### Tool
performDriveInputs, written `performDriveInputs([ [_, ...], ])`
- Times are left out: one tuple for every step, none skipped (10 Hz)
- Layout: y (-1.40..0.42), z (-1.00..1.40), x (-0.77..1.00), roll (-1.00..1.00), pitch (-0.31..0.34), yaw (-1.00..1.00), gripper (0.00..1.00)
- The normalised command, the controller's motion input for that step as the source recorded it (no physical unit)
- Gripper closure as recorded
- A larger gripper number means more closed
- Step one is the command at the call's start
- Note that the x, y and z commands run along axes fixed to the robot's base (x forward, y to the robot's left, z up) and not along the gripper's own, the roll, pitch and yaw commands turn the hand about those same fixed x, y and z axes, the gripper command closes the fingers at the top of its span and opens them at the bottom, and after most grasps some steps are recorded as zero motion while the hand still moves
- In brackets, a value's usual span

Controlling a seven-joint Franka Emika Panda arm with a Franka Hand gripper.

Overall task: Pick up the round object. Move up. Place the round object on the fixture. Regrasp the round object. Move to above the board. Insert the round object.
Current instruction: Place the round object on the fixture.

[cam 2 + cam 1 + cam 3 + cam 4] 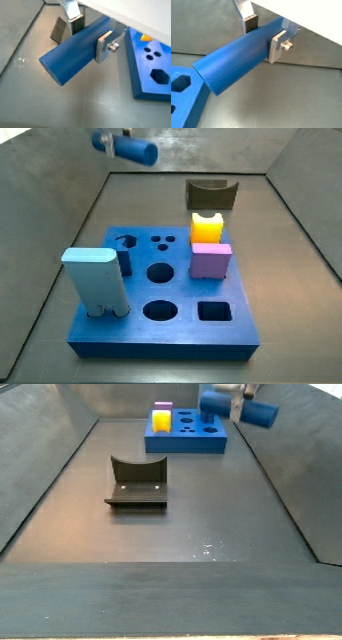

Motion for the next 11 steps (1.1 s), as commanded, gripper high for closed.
performDriveInputs([
  [-0.02,0.31,0.01,-0.08,0.083,0.01,1.00],
  [-0.02,0.17,0.01,-0.08,0.087,0.01,1.00],
  [0.16,0.02,1.00,-0.06,-0.042,-1.00,1.00],
  [0.16,0.02,1.00,-0.06,-0.041,-1.00,1.00],
  [0.16,0.01,1.00,-0.06,-0.038,-1.00,1.00],
  [0.14,0.00,1.00,-0.07,-0.035,-1.00,1.00],
  [0.14,0.00,1.00,-0.07,-0.029,-1.00,1.00],
  [0.13,0.00,1.00,-0.08,-0.021,-1.00,1.00],
  [0.12,0.00,1.00,-0.08,-0.018,-1.00,1.00],
  [0.12,-0.01,1.00,-0.09,-0.012,-1.00,1.00],
  [0.11,-0.01,1.00,-0.10,-0.009,-1.00,1.00],
])
